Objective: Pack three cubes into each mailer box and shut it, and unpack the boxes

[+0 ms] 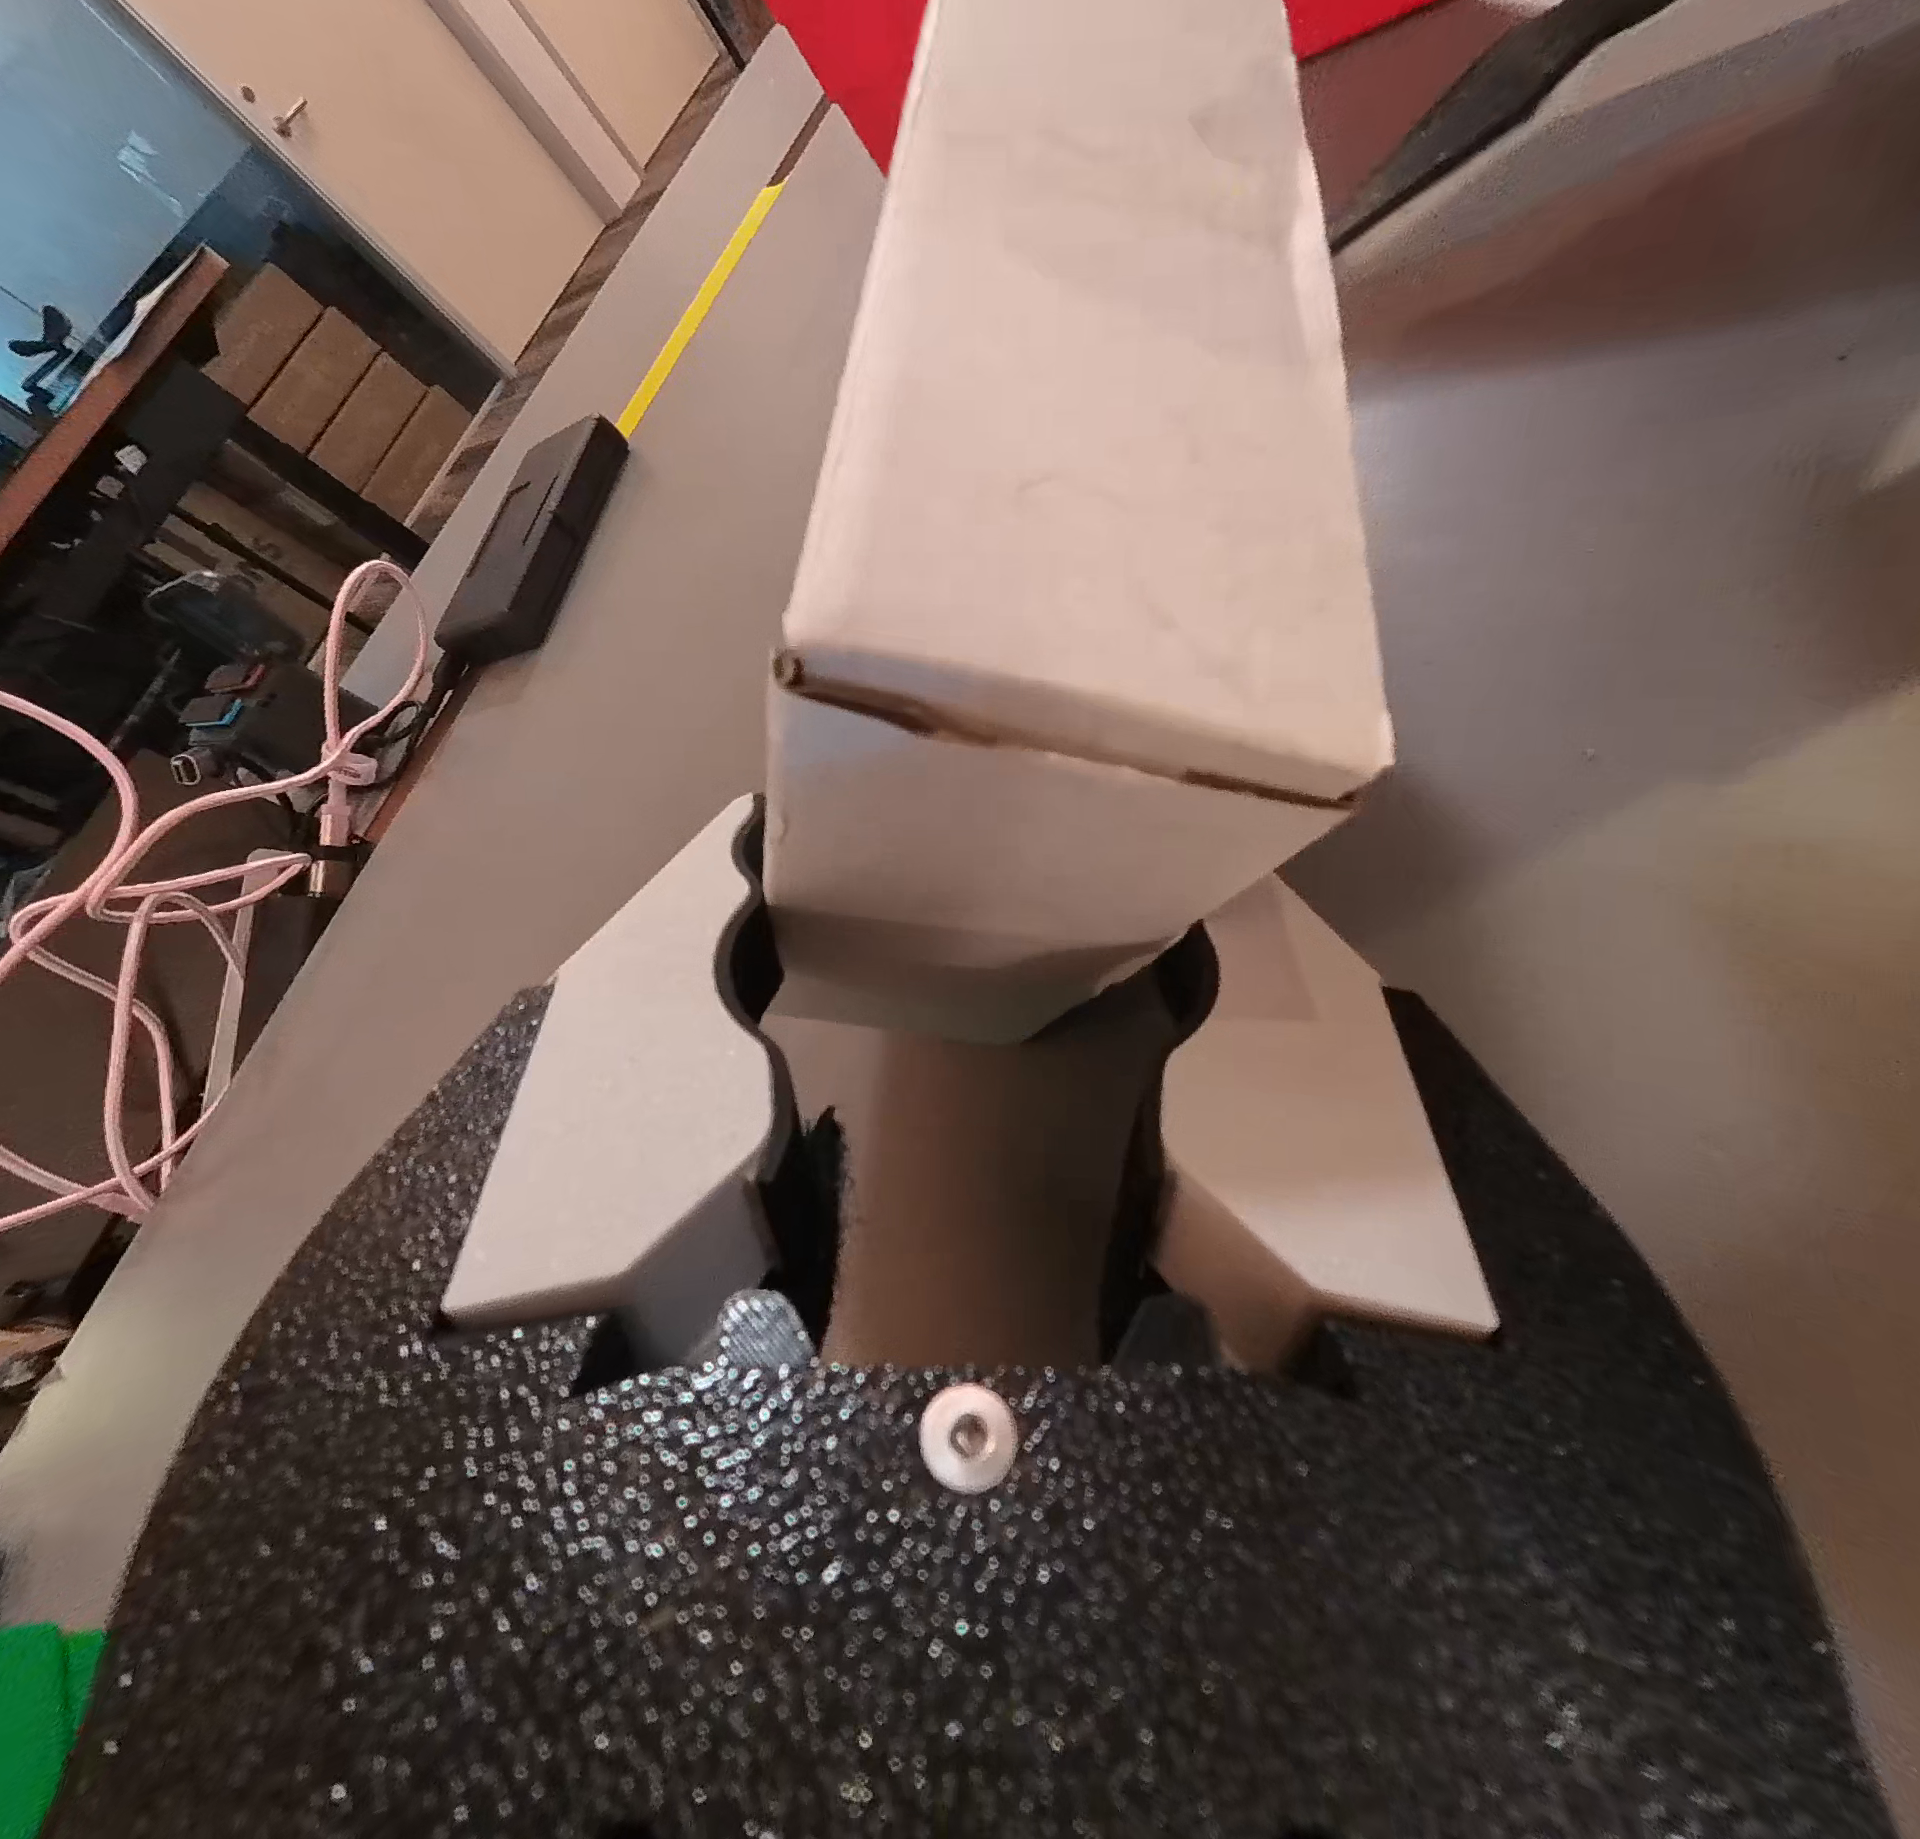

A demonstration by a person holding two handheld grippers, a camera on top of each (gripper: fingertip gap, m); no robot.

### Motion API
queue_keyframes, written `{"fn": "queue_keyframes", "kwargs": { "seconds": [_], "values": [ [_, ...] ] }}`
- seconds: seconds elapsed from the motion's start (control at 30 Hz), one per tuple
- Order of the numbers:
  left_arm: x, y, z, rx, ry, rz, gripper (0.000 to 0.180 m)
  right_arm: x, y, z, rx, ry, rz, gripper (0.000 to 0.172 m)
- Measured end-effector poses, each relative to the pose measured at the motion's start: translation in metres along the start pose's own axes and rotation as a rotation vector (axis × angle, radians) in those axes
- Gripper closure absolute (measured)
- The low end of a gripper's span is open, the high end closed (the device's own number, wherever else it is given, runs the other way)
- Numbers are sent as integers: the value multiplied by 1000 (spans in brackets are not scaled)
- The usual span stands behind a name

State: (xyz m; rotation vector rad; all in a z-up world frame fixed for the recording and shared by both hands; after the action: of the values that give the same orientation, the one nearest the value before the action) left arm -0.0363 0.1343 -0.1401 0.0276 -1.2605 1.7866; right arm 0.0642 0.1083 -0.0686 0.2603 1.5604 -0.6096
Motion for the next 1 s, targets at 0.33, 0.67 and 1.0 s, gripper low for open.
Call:
{"fn": "queue_keyframes", "kwargs": {
  "seconds": [0.33, 0.67, 1.0],
  "values": [
    [1, 0, 1, -15, 25, 71, 108, 0, -6, -3, 16, 71, 111, 128],
    [-1, -2, 0, -12, 18, 45, 109, 18, 1, -9, 73, -51, 141, 168],
    [-2, -1, -2, 15, -65, -116, 110, -9, -4, 3, 42, 38, 23, 172]
  ]
}}
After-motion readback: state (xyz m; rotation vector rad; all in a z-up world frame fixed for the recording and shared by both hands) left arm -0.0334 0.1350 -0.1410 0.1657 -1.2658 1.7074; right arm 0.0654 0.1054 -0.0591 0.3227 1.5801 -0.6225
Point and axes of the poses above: each gripper's, where its closed fingertips meet, z back along the fingers, y out of its underside, x = y × z across the jaws, the point moved 3 cm from there along z, back along the fingers, and after that the axes turned 4 degrees about x, right-handed, at the moved point
